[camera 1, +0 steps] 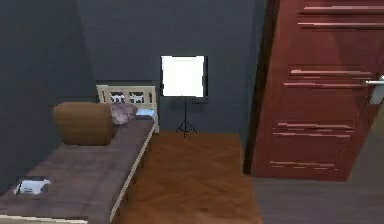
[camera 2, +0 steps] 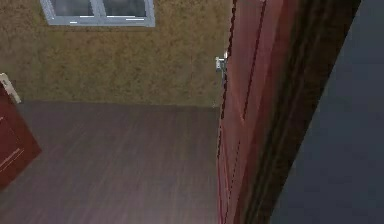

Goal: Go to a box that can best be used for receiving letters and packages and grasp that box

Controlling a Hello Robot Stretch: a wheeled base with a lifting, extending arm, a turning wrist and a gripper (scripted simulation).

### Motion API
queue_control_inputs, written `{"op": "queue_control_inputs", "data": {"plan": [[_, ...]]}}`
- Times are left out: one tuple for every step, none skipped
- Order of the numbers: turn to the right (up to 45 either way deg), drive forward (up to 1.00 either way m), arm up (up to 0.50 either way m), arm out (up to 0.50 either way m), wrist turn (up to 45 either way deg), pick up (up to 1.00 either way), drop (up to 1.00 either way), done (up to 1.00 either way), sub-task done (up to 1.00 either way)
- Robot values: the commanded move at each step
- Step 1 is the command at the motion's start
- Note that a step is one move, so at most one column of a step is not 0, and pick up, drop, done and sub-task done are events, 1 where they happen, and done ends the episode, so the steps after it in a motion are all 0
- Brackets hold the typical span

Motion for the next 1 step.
{"op": "queue_control_inputs", "data": {"plan": [[42.0,0.00,0.00,0.00,0.0,0.00,0.00,0.00,0.00]]}}
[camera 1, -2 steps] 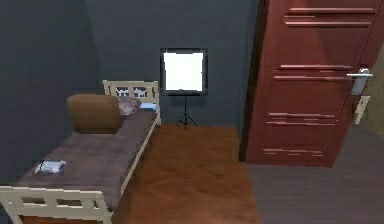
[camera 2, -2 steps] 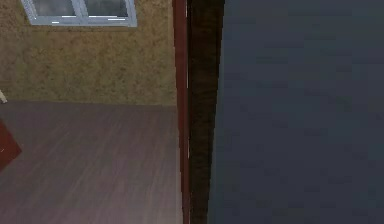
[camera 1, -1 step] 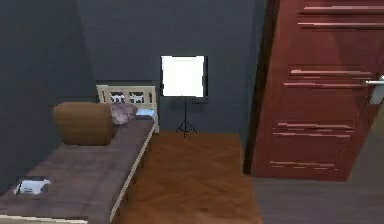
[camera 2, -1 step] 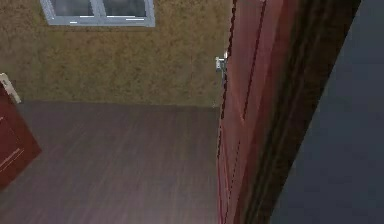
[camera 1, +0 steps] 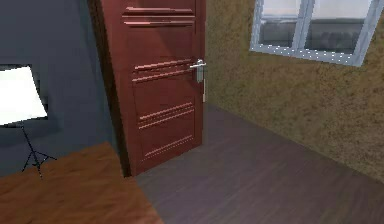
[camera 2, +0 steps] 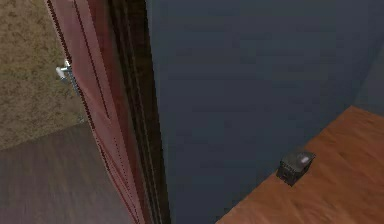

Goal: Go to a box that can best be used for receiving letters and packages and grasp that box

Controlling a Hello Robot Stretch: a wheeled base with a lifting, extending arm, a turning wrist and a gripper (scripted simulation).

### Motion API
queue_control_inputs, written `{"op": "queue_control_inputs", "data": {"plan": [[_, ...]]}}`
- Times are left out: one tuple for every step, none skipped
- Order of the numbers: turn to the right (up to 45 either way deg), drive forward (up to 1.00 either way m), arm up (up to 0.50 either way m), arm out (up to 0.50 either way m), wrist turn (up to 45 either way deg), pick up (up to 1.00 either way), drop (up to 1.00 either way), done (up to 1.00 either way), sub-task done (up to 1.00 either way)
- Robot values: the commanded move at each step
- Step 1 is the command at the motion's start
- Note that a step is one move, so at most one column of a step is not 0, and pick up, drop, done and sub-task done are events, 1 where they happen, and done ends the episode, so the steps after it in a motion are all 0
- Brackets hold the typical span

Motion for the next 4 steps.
{"op": "queue_control_inputs", "data": {"plan": [[0.0,0.35,0.00,0.00,0.0,0.00,0.00,0.00,0.00],[21.0,0.00,0.00,0.00,0.0,0.00,0.00,0.00,0.00],[0.0,1.00,0.00,0.00,0.0,0.00,0.00,0.00,0.00],[0.0,0.55,0.00,0.00,0.0,0.00,0.00,0.00,0.00]]}}
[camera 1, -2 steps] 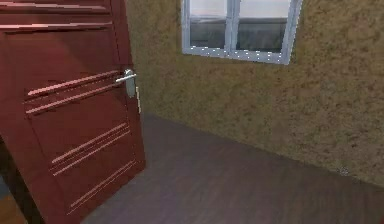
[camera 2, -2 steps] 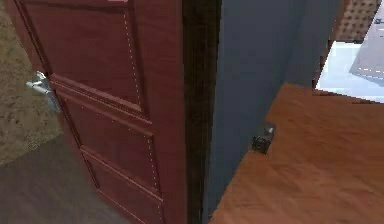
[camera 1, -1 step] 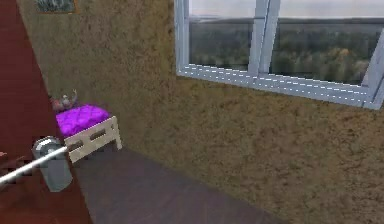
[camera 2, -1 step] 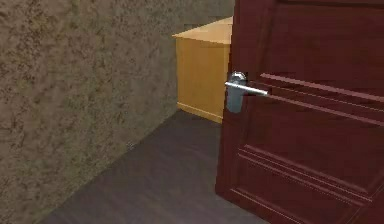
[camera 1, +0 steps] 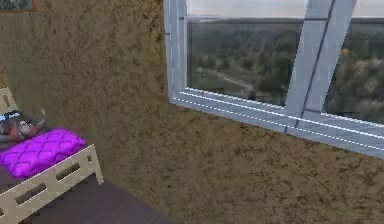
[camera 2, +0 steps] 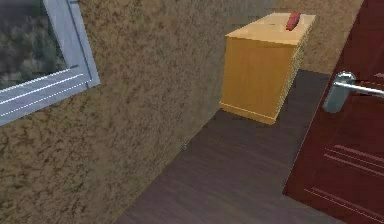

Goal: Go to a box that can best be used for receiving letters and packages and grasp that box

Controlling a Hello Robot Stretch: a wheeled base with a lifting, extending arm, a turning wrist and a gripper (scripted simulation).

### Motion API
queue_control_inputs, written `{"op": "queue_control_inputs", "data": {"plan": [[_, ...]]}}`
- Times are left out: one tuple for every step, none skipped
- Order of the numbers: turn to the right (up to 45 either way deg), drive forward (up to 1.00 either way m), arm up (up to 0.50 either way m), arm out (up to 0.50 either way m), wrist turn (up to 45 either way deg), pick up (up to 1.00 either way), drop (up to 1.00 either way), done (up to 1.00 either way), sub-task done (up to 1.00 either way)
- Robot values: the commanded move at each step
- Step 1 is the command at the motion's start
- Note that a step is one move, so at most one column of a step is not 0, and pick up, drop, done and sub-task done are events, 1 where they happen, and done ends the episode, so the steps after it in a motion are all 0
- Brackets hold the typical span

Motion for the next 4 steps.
{"op": "queue_control_inputs", "data": {"plan": [[6.0,0.00,0.00,0.00,0.0,0.00,0.00,0.00,0.00],[0.0,0.10,0.00,0.00,0.0,0.00,0.00,0.00,0.00],[-9.0,0.00,0.00,0.00,0.0,0.00,0.00,0.00,0.00],[0.0,0.35,0.00,0.00,0.0,0.00,0.00,0.00,0.00]]}}
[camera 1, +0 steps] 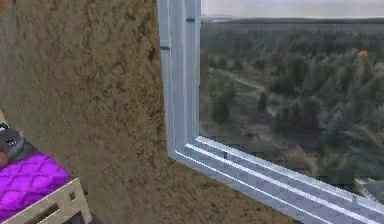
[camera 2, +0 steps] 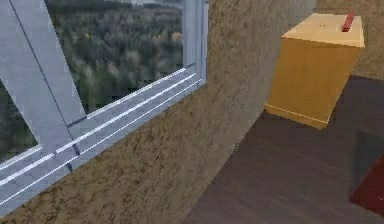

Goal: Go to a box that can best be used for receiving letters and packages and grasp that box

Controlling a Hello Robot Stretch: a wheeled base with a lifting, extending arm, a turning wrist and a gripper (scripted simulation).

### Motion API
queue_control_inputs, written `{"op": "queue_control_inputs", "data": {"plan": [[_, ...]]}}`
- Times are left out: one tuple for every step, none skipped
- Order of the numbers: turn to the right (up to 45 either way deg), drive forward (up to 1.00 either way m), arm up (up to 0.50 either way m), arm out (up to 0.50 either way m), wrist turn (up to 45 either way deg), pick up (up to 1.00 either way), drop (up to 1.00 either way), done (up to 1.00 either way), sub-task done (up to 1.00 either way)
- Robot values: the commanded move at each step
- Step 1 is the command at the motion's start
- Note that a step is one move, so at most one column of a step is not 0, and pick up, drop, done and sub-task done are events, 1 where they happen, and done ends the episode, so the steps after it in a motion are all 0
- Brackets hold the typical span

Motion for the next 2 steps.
{"op": "queue_control_inputs", "data": {"plan": [[-45.0,0.00,0.00,0.00,0.0,0.00,0.00,0.00,0.00],[-3.0,0.00,0.00,0.00,0.0,0.00,0.00,0.00,0.00]]}}
